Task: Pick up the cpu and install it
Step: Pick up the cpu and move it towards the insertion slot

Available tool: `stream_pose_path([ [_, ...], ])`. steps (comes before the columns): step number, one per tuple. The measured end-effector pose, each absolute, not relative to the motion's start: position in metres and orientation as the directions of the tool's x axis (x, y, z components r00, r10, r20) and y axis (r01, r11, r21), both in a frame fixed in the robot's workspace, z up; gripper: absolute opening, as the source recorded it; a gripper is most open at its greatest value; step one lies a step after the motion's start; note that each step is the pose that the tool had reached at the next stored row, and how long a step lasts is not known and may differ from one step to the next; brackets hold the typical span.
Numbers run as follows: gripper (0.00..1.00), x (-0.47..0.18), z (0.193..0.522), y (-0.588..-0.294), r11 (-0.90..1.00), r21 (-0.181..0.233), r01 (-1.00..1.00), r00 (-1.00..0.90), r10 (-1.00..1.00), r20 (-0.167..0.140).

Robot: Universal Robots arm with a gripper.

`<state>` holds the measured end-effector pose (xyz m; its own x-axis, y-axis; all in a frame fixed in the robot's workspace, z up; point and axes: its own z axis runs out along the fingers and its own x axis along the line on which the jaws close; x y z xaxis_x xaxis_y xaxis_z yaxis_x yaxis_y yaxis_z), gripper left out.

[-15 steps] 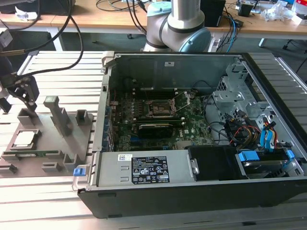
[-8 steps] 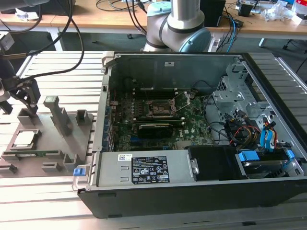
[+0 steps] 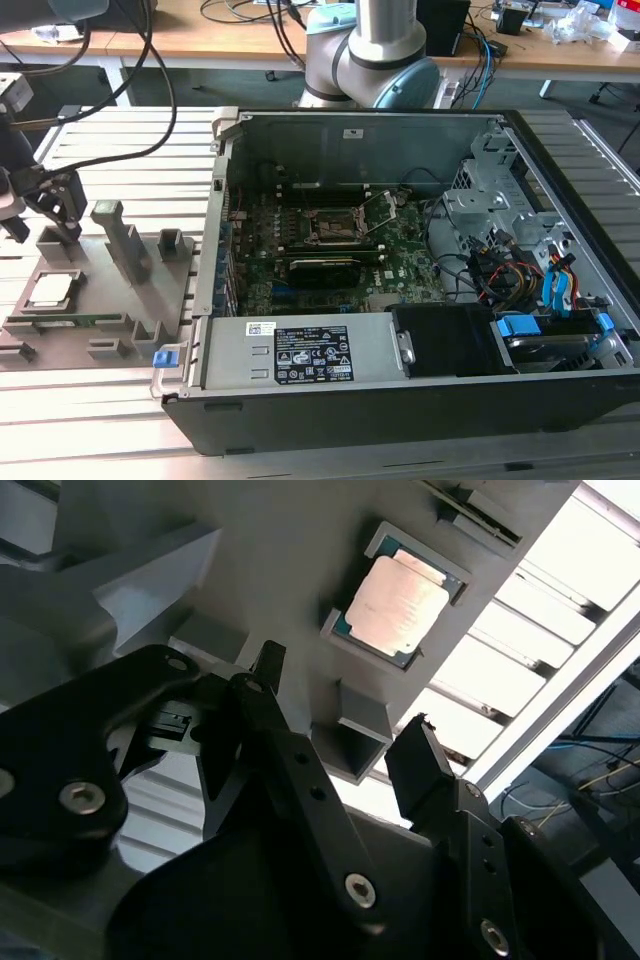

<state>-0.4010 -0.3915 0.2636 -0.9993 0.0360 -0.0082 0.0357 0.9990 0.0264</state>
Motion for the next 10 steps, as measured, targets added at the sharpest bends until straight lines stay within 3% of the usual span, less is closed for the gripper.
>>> stream_pose_path([
  [10,0.68,-0.401,0.252,-0.392,0.999,0.026,0.036,-0.999,0.036,-0.008],
])
